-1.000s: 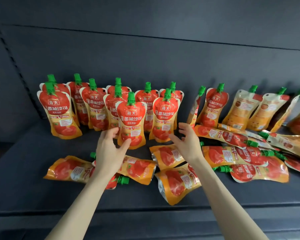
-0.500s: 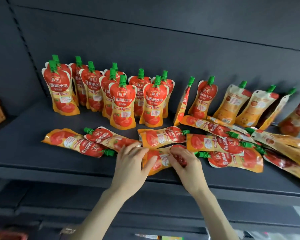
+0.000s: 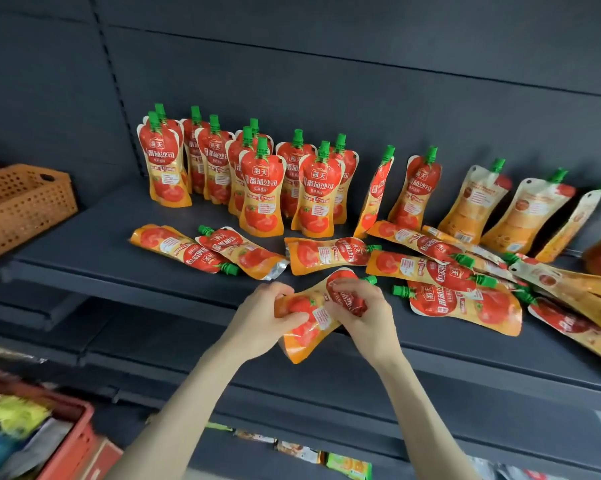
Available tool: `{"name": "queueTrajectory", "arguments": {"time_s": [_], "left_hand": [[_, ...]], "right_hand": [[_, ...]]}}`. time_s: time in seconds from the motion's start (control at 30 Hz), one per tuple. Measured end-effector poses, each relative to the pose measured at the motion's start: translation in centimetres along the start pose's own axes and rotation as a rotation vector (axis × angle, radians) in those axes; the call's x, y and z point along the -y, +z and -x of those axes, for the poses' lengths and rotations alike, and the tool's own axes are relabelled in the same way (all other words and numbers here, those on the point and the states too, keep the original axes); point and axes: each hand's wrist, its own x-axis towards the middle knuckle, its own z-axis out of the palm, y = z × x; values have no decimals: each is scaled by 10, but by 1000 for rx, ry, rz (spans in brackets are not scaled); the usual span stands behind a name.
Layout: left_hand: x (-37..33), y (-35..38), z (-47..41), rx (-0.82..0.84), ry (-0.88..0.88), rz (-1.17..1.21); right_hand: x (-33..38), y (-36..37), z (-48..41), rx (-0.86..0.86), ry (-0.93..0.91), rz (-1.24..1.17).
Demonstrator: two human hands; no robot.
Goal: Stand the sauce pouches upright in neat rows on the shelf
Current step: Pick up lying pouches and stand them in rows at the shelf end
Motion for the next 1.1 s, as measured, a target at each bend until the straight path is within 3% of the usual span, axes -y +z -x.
{"name": "queueTrajectory", "arguments": {"time_s": [0.13, 0.33, 0.47, 0.53, 0.63, 0.77, 0.87, 0.93, 1.0, 1.1], "left_hand": [[3, -4, 13, -144, 69, 168], [18, -20, 25, -238, 37, 455], [25, -32, 22, -267, 52, 539], [30, -39, 17, -278, 68, 593], [37, -52, 5, -280, 84, 627], [52, -75, -16, -242, 143, 472], [71, -100, -42, -339, 253, 195], [85, -116, -66, -411, 196, -128], [95, -126, -86, -356, 53, -438], [99, -130, -102, -228, 3, -596]], "right_hand": [[5, 10, 7, -87, -18, 17], [29, 34, 6, -281, 116, -208], [41, 52, -7, -334, 132, -136], [47, 61, -13, -339, 172, -184], [59, 78, -20, -223, 228, -479], [71, 98, -35, -158, 210, -607], [81, 103, -48, -183, 157, -544], [85, 106, -54, -195, 160, -490], [84, 112, -55, -213, 184, -456], [82, 119, -55, -245, 236, -451]]}}
